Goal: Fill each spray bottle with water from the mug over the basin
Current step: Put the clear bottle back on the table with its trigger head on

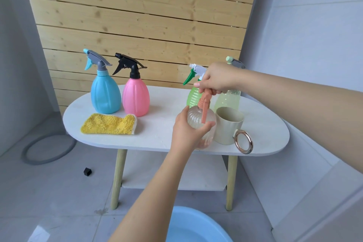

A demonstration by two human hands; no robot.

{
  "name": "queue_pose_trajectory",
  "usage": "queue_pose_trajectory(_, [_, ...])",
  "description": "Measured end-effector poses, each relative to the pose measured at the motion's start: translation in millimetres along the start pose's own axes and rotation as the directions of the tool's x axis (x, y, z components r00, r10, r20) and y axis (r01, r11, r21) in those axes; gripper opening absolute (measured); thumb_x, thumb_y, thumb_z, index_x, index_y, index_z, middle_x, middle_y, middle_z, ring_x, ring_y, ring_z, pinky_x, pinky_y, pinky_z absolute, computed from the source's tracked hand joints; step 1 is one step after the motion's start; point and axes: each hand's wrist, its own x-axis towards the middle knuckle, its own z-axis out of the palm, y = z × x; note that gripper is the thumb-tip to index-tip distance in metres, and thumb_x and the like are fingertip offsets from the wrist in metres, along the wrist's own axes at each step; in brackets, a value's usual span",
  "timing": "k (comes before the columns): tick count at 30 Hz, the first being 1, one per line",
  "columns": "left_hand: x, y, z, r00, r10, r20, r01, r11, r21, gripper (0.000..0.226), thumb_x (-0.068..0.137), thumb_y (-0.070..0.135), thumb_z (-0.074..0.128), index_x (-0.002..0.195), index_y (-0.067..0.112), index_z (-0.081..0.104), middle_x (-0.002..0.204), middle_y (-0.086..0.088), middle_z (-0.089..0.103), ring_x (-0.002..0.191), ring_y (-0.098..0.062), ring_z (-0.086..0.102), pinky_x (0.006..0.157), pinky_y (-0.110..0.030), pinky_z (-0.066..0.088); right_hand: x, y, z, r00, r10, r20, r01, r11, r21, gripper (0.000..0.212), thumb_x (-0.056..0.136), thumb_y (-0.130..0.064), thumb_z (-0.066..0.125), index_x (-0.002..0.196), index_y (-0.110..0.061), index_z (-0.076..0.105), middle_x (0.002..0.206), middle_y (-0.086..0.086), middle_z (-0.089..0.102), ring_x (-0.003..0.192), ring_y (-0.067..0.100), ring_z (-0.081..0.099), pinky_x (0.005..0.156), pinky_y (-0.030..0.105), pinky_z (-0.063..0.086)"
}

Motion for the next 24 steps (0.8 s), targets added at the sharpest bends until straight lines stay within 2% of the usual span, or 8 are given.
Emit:
queue_pose_trajectory(3, [0, -4, 0, 1.000, 0.011, -0.006, -0.011, 1.000, -0.001, 0.085, 0.071, 0.044, 0.078, 0.142, 0.023, 0.037, 0.144, 0.006, 0.041, 0.131, -0.011, 0.039, 0.100, -0.024, 0.036, 3, -3, -9, 0.968, 0.073, 0.239, -0.095, 0.992, 0.083, 0.036, 0.103, -0.016, 0.034, 0.108, 0.003, 0.065, 0.075, 0.006, 0.058, 0.063, 0.015, 0.049, 0.054, 0.018, 0.046])
queue_pose_trajectory(7, [2, -6, 0, 1.000, 0.013, -0.011, -0.013, 1.000, 0.007, 0.084, 0.068, 0.047, 0.079, 0.139, 0.025, 0.041, 0.139, 0.008, 0.045, 0.127, -0.012, 0.043, 0.102, -0.031, 0.041, -1, 10, -20, 0.921, -0.034, 0.388, -0.048, 0.979, 0.199, 0.030, 0.100, 0.000, 0.035, 0.118, -0.006, 0.059, 0.092, 0.006, 0.060, 0.080, 0.013, 0.053, 0.064, 0.014, 0.048])
queue_pose_trajectory(10, [2, -7, -1, 1.000, 0.028, -0.008, -0.028, 0.999, -0.019, 0.081, 0.067, 0.045, 0.080, 0.137, 0.029, 0.042, 0.135, 0.009, 0.048, 0.125, -0.010, 0.045, 0.098, -0.027, 0.041, -3, 16, -14, 0.970, -0.025, 0.243, -0.013, 0.988, 0.153, 0.026, 0.097, -0.016, 0.051, 0.114, -0.003, 0.065, 0.077, 0.004, 0.061, 0.067, 0.013, 0.055, 0.055, 0.015, 0.048])
queue_pose_trajectory(14, [3, -5, -2, 1.000, 0.013, -0.005, -0.013, 1.000, 0.007, 0.084, 0.070, 0.044, 0.080, 0.140, 0.025, 0.038, 0.141, 0.008, 0.042, 0.130, -0.010, 0.039, 0.094, -0.020, 0.034, -6, 12, -9, 0.996, 0.062, 0.061, -0.054, 0.990, -0.129, 0.036, 0.087, -0.047, 0.061, 0.093, -0.014, 0.073, 0.075, 0.004, 0.063, 0.068, 0.019, 0.057, 0.056, 0.023, 0.042])
queue_pose_trajectory(18, [3, -6, -1, 1.000, 0.007, -0.003, -0.007, 1.000, 0.022, 0.083, 0.069, 0.046, 0.079, 0.139, 0.025, 0.039, 0.141, 0.008, 0.043, 0.129, -0.010, 0.040, 0.093, -0.020, 0.034, -7, 3, 3, 0.998, 0.051, -0.027, -0.050, 0.998, 0.044, 0.027, 0.087, -0.026, 0.066, 0.107, -0.008, 0.069, 0.071, 0.006, 0.069, 0.054, 0.012, 0.059, 0.046, 0.016, 0.044])
queue_pose_trajectory(20, [3, -6, -1, 1.000, 0.008, -0.002, -0.008, 1.000, 0.022, 0.084, 0.069, 0.046, 0.079, 0.139, 0.025, 0.040, 0.141, 0.009, 0.043, 0.129, -0.009, 0.040, 0.093, -0.020, 0.034, -6, -1, 9, 0.995, 0.029, -0.094, -0.019, 0.994, 0.103, 0.053, 0.086, -0.020, 0.067, 0.135, -0.017, 0.048, 0.063, 0.006, 0.066, 0.049, 0.015, 0.058, 0.044, 0.019, 0.047])
queue_pose_trajectory(22, [4, -6, -1, 1.000, 0.012, -0.004, -0.012, 1.000, 0.015, 0.083, 0.068, 0.047, 0.080, 0.139, 0.026, 0.040, 0.140, 0.010, 0.044, 0.129, -0.009, 0.040, 0.095, -0.022, 0.036, -7, -3, 11, 0.993, 0.026, -0.116, -0.007, 0.986, 0.164, 0.071, 0.086, -0.019, 0.069, 0.145, -0.026, 0.031, 0.063, 0.007, 0.065, 0.051, 0.020, 0.061, 0.047, 0.024, 0.053])
queue_pose_trajectory(24, [5, -8, -1, 1.000, 0.012, -0.007, -0.011, 1.000, 0.020, 0.084, 0.067, 0.048, 0.080, 0.138, 0.026, 0.041, 0.139, 0.011, 0.046, 0.128, -0.009, 0.041, 0.099, -0.026, 0.039, -7, -2, 10, 0.996, -0.009, -0.092, 0.020, 0.993, 0.119, 0.049, 0.089, -0.021, 0.065, 0.135, -0.019, 0.049, 0.063, 0.006, 0.065, 0.047, 0.015, 0.060, 0.049, 0.023, 0.054])
